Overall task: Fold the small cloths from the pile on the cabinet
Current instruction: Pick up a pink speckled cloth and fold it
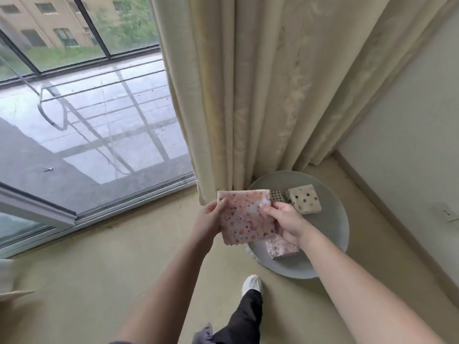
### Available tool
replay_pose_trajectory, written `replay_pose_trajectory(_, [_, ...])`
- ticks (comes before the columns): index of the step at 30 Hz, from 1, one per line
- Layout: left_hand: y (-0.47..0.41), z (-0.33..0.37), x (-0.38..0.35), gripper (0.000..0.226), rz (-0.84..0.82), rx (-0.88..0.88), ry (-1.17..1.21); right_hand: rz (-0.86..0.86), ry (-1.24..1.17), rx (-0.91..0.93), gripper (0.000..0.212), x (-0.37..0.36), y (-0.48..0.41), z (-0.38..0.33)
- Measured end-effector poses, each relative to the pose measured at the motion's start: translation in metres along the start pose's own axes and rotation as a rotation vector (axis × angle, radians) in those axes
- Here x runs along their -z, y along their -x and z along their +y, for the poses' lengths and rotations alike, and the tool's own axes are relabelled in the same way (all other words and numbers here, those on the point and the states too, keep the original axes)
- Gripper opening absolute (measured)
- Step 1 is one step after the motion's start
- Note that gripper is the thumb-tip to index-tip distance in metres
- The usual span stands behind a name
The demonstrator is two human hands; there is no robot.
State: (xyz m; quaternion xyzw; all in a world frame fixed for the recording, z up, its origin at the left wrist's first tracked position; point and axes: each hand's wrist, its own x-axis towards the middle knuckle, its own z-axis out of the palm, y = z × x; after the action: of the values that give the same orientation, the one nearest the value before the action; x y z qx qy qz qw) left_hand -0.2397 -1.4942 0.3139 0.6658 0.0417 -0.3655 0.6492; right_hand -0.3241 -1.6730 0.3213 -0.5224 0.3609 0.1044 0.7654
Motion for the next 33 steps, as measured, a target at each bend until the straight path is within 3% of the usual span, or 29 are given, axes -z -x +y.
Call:
replay_pose_trajectory(6, [-0.063, -0.038, -0.077, 0.022, -0.022, 0.199, -0.108, 0.118, 0.057, -0.136, 0.010, 0.094, -0.052, 0.023])
replay_pose_trajectory(14, [-0.138, -0.197, -0.148, 0.027, 0.152, 0.519, -0.218, 0.105, 0.321, -0.419, 0.034, 0.190, -0.142, 0.121])
replay_pose_trajectory(16, [-0.153, -0.224, -0.162, 0.029, 0.223, 0.509, -0.229, 0.109, 0.379, -0.407, 0.027, 0.207, -0.170, 0.143])
replay_pose_trajectory(20, [-0.194, -0.265, -0.177, 0.029, 0.328, 0.451, -0.301, 0.179, 0.438, -0.362, 0.040, 0.231, -0.226, 0.189])
replay_pose_trajectory(25, [-0.232, -0.303, -0.173, 0.022, 0.384, 0.429, -0.373, 0.265, 0.388, -0.364, 0.042, 0.236, -0.261, 0.228])
replay_pose_trajectory(33, [-0.241, -0.316, -0.166, 0.021, 0.402, 0.403, -0.407, 0.301, 0.524, -0.181, 0.041, 0.231, -0.265, 0.238])
